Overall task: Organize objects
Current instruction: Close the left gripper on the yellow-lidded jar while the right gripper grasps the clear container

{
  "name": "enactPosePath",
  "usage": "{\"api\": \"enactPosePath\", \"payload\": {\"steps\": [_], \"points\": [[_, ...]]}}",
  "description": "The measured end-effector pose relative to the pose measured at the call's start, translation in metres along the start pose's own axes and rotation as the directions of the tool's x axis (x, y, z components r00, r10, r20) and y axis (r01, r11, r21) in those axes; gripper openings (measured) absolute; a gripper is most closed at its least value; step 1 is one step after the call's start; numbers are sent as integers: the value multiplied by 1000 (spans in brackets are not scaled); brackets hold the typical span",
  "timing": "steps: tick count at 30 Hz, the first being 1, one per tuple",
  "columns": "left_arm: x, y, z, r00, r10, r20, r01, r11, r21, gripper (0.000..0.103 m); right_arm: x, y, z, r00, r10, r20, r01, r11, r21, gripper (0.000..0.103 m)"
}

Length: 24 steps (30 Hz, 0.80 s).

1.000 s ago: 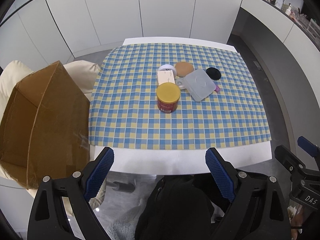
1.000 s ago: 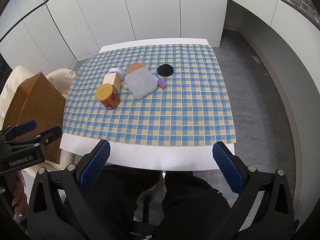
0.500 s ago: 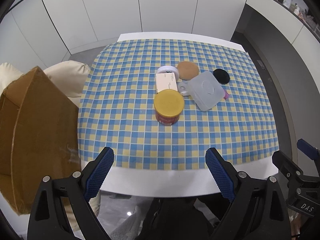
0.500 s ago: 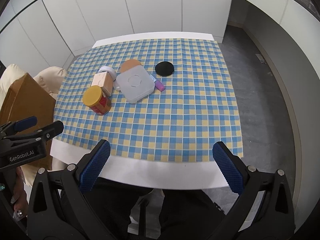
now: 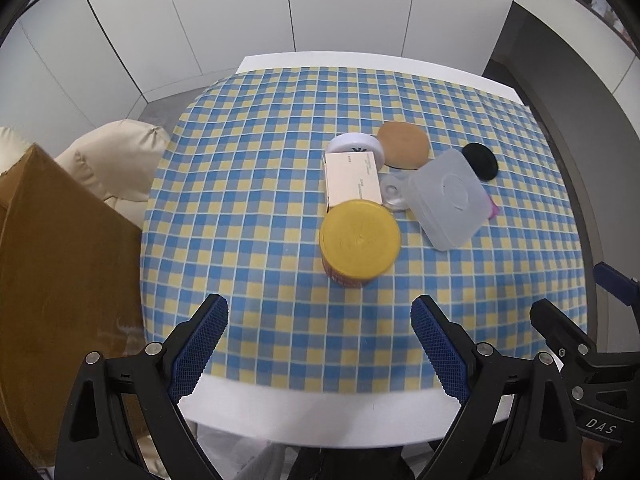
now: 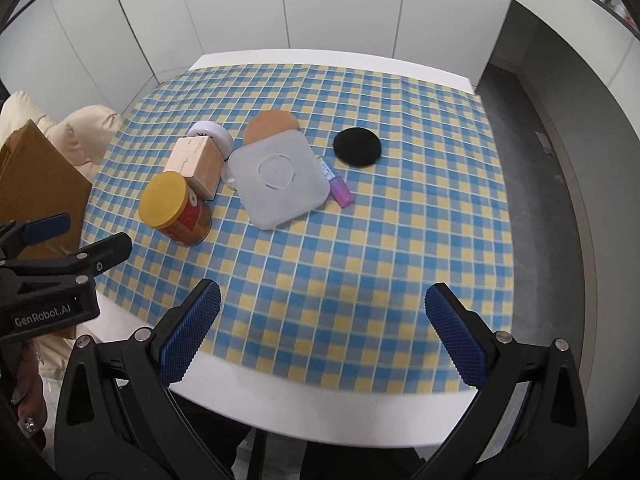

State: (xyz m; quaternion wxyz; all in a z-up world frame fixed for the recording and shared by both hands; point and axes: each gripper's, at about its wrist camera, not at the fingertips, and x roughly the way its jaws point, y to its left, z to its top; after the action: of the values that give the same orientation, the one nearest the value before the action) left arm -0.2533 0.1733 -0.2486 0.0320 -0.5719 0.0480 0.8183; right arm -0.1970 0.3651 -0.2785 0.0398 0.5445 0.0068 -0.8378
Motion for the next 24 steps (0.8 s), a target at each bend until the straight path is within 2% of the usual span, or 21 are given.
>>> {"api": "enactPosePath", "payload": {"steps": [4, 8, 12, 14, 17, 21, 24], "points": [[18, -3, 5, 999, 46, 7, -46, 999, 10, 93, 17, 1, 8, 999, 12, 36, -10, 999, -46, 103], [33, -4, 8, 1000, 8, -10, -8, 1000, -7, 93, 36, -5, 16, 996, 78, 36, -76, 995, -60, 103], [42, -5, 9, 1000, 6, -7, -6, 1000, 0, 92, 56, -1, 25, 991, 131, 38, -127, 989, -81, 103], [46, -3, 10, 999, 31, -8, -31, 1000, -4, 92, 66, 3, 32, 989, 139, 42, -135, 986, -93, 103], [57, 8, 11, 999, 25, -33, -26, 999, -37, 92, 80, 7, 44, 986, 164, 42, -159, 981, -110, 103], [63, 18, 10, 999, -16, -48, 13, 998, -64, 92, 100, 18, 55, 991, 132, 36, -125, 979, -158, 103], [65, 18, 9, 999, -20, -40, 18, 998, -55, 92, 108, 34, 55, 996, 76, 46, -64, 975, -213, 103]]}}
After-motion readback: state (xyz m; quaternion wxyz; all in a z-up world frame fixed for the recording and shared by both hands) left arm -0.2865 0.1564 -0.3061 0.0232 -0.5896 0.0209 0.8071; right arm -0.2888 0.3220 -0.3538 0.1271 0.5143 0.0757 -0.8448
